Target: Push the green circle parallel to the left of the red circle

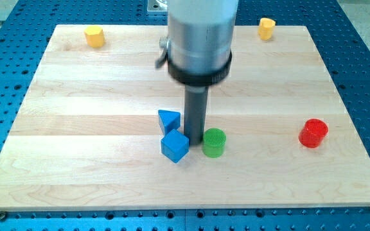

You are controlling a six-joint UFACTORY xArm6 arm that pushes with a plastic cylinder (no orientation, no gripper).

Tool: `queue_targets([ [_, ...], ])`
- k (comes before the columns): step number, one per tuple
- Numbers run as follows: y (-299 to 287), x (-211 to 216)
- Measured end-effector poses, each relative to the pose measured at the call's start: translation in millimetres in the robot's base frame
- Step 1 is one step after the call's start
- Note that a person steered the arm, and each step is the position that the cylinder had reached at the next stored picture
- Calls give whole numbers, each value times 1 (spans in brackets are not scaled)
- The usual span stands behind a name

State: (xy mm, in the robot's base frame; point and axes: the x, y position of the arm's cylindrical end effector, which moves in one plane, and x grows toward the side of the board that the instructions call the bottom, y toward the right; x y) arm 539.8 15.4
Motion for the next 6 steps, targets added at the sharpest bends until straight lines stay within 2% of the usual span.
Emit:
queue_targets([
  [1, 65, 41],
  [2, 59, 36],
  [3, 10, 32],
  [4, 17, 2],
  [5, 87, 1],
  [6, 106, 2],
])
